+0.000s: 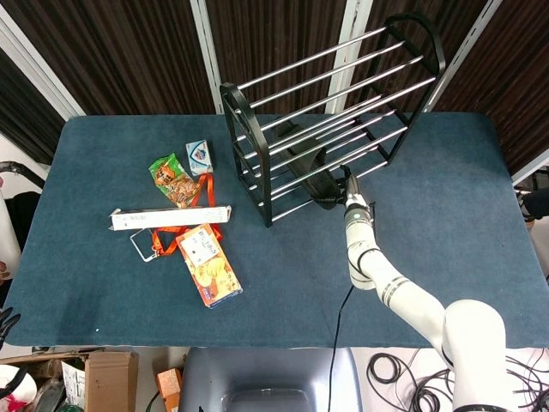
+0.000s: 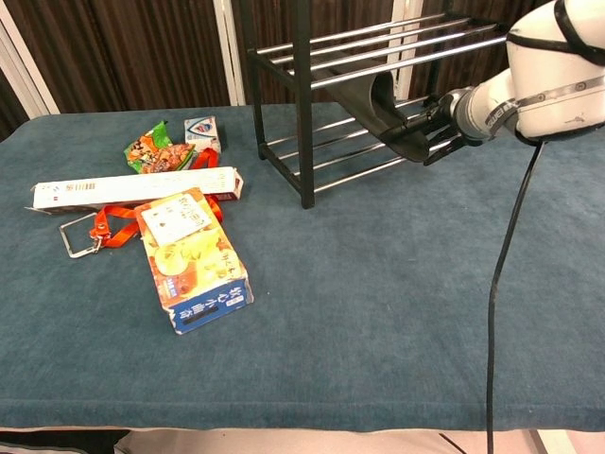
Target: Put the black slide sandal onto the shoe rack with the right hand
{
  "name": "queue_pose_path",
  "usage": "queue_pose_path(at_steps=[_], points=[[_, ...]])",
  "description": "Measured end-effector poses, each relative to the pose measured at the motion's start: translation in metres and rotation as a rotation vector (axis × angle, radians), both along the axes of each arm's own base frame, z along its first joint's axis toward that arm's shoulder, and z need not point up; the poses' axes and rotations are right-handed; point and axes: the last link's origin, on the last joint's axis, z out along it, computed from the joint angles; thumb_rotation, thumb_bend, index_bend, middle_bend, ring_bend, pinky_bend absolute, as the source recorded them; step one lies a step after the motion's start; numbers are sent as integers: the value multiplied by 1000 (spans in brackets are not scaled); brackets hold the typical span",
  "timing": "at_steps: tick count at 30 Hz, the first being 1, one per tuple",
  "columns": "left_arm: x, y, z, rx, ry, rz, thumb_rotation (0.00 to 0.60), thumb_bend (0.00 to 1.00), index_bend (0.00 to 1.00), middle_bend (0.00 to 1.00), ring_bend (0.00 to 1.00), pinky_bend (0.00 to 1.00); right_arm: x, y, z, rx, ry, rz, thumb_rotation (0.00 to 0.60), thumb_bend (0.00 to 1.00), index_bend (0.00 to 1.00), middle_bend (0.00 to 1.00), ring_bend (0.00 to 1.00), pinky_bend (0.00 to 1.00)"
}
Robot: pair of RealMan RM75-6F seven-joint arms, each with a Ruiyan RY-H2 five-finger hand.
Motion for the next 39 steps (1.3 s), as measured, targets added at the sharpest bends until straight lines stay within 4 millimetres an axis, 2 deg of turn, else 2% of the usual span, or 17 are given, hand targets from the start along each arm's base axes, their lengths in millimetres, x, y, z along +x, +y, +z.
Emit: queue_pose_path(at_steps=[8,18,30,39], points=[[0,-1,1,0,-1,-1,600,325,0,0,0,23,-1,2,-2,11,-5,13,600,0,0,143,62,236],[2,-3,1,-1,3,-6,600,325,0,0,0,23,1,6,2,29,-9,54,600,0,0,110,38,213],[7,-1,-4,-21,12,-22,600,326,0,0,0,23,8,24,8,98,-3,170,600,0,0,70,0,176],[4,-2,-3,-27,6,4,600,327,0,0,0,23,29,28,-11,113,-28,211,600,0,0,67,0,144]])
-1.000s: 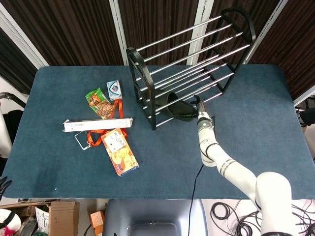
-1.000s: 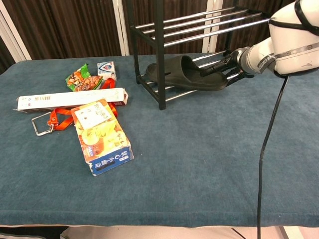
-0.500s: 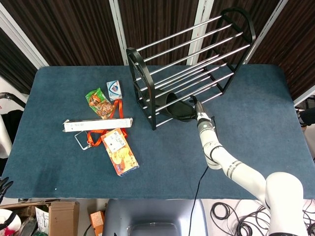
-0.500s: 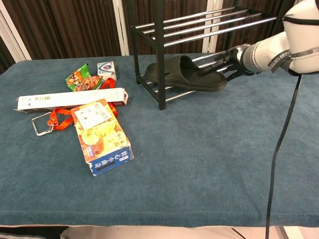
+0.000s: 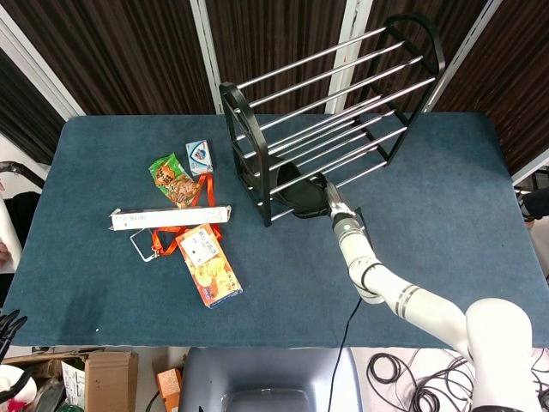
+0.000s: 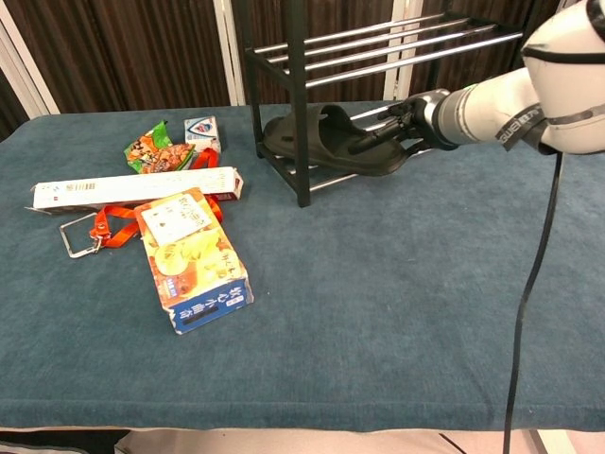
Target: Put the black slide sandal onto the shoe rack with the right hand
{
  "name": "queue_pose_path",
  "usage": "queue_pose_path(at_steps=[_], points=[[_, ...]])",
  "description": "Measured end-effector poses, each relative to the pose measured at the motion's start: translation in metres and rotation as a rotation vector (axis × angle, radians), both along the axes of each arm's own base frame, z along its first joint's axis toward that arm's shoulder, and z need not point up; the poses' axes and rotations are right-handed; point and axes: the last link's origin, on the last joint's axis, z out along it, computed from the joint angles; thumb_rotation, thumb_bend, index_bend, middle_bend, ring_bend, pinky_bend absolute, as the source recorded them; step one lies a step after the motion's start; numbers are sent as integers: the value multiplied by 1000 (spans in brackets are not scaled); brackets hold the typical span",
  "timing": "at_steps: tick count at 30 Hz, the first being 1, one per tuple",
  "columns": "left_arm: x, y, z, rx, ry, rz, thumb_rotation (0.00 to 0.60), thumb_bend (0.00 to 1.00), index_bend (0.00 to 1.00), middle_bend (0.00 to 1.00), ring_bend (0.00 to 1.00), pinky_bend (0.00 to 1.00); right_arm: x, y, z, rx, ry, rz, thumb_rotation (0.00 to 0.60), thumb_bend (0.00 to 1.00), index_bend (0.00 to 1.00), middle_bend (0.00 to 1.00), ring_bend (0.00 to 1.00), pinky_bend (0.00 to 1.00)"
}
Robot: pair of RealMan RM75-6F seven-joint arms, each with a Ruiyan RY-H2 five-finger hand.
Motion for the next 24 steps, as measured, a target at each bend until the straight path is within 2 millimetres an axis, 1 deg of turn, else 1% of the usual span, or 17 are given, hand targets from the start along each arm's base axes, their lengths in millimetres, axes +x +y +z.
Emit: queue_pose_path(at_steps=[4,10,14,18,21,24], points=[[-2,-2,3,11,-10,11,600,326,0,0,0,23,13,0,-13,8,-13,20,600,0,0,67,0,142],[-5,-4,6,14,-18,14,600,327,0,0,0,23,14,6,-16,28,-13,47,600,0,0,64,0,137],[-4,-5,5,11,-19,8,600,327,0,0,0,23,10,11,-10,36,-14,60,600,0,0,62,0,135],[-3,-6,3,9,-20,1,600,327,0,0,0,23,5,15,0,40,-7,80,600,0,0,61,0,133],[-2,-5,2,6,-26,-1,600,327,0,0,0,23,0,22,10,45,5,106,600,0,0,58,0,131],[-2,-4,2,7,-34,-6,600,334,0,0,0,23,-9,33,21,49,33,146,600,0,0,52,0,123]])
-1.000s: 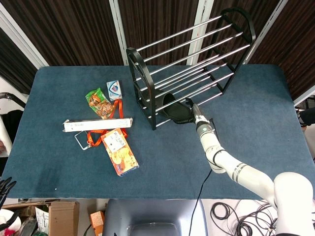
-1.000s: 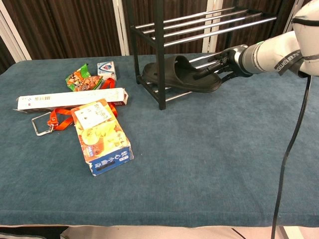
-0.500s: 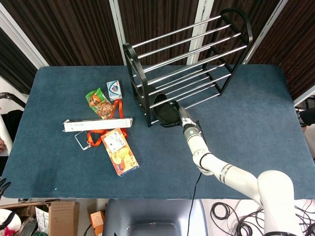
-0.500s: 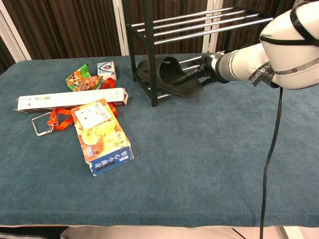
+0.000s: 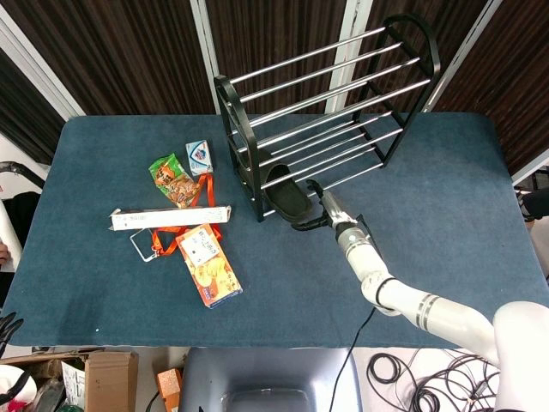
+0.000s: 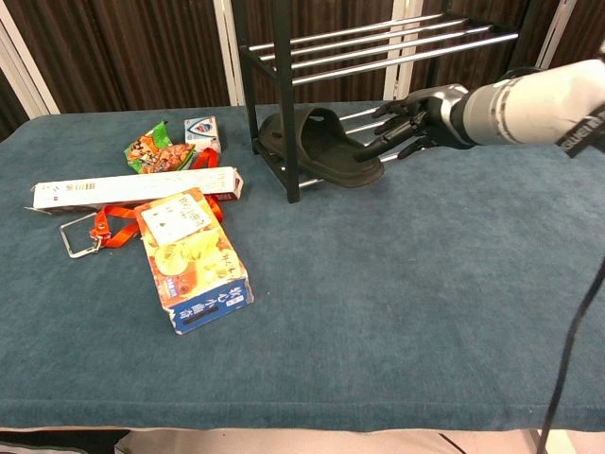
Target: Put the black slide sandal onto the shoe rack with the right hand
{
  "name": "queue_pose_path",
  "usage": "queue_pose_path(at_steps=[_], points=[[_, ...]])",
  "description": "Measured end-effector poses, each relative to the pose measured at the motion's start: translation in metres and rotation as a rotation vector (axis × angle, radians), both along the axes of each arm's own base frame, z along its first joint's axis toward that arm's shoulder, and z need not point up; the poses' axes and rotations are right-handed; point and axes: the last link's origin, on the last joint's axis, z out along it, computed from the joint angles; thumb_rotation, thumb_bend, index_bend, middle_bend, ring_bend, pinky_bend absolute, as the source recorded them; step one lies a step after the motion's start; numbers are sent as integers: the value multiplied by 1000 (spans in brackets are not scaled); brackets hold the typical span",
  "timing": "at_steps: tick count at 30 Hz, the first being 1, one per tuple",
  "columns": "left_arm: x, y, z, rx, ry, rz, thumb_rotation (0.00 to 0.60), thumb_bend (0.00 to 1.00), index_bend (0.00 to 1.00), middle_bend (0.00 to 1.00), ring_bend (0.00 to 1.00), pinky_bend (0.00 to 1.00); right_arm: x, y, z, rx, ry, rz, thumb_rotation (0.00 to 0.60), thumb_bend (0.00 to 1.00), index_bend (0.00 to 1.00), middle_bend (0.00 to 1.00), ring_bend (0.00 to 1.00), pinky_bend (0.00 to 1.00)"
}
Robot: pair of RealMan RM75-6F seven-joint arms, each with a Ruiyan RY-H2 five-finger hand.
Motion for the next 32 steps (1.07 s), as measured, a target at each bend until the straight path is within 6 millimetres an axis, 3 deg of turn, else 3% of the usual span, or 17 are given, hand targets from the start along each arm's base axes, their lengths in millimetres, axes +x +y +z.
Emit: queue_pose_path(at_steps=[6,12,15,19,23,26,32], points=[[5,6,0,44,-4,-18,600,350,0,0,0,24,-33,34,30,-67,151,131,600,0,0,19,0,107],[16,18,-1,141,28,-37,600,351,0,0,0,24,-86,90,73,-224,432,319,600,0,0,0,0,102],[27,25,-6,183,37,-42,600,353,0,0,0,24,-117,132,95,-327,587,380,600,1,0,0,0,101],[41,35,-15,195,22,-31,600,358,0,0,0,23,-164,203,122,-440,782,332,600,3,0,0,0,95],[45,37,-19,143,15,-27,600,359,0,0,0,23,-189,263,136,-478,873,288,600,3,0,0,0,91],[46,34,-20,105,30,-44,600,360,0,0,0,23,-192,277,142,-506,865,299,600,3,0,0,0,91],[44,32,-22,67,19,-42,600,358,0,0,0,25,-196,280,145,-503,873,294,600,3,0,0,0,91]])
